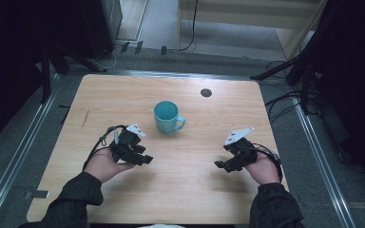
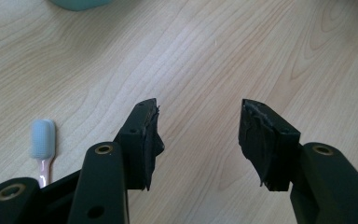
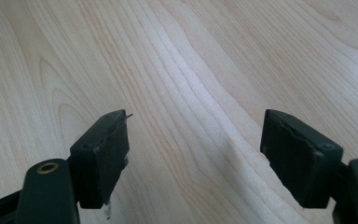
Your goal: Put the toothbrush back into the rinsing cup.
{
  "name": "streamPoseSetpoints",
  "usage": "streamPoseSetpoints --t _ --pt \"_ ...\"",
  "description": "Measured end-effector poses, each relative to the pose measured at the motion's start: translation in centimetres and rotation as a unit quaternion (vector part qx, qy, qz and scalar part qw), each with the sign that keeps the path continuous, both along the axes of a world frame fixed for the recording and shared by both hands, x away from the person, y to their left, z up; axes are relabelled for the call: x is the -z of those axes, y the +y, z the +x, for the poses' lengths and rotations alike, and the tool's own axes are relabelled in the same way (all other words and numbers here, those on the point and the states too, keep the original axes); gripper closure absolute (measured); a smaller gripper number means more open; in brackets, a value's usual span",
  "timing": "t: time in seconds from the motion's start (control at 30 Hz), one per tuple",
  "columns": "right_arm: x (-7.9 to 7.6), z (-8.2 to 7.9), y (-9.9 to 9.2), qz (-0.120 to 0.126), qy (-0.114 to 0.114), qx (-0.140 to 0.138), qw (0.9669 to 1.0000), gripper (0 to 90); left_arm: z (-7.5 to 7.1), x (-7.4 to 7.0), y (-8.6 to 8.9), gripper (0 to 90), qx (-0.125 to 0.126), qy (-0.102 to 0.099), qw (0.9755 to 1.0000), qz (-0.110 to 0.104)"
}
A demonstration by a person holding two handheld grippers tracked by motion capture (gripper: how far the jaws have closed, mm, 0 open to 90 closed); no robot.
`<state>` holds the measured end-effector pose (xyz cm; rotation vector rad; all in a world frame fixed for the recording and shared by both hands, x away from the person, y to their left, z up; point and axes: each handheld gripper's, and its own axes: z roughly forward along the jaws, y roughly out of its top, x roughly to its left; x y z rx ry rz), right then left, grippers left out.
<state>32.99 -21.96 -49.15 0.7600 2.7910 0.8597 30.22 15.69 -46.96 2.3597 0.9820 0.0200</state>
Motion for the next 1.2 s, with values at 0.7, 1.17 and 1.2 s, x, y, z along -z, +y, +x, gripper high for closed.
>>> streamPoseSetpoints --t 0.7,1.17,1.2 --pt "-0.4 0.5 0.9 0.008 -0.005 -0.016 0.9998 23.7 0.4 -1.0 2.9 48.7 -0.009 -0.008 0.9997 0.023" --pt "-0.3 0.9 1.4 0.002 -0.004 -0.019 0.9998 23.9 0.4 -1.2 5.8 50.9 -0.042 0.011 0.9981 0.043" --pt "-0.3 0.9 1.4 0.002 -0.004 -0.019 0.9998 23.9 0.4 -1.2 5.8 50.9 -0.042 0.011 0.9981 0.043"
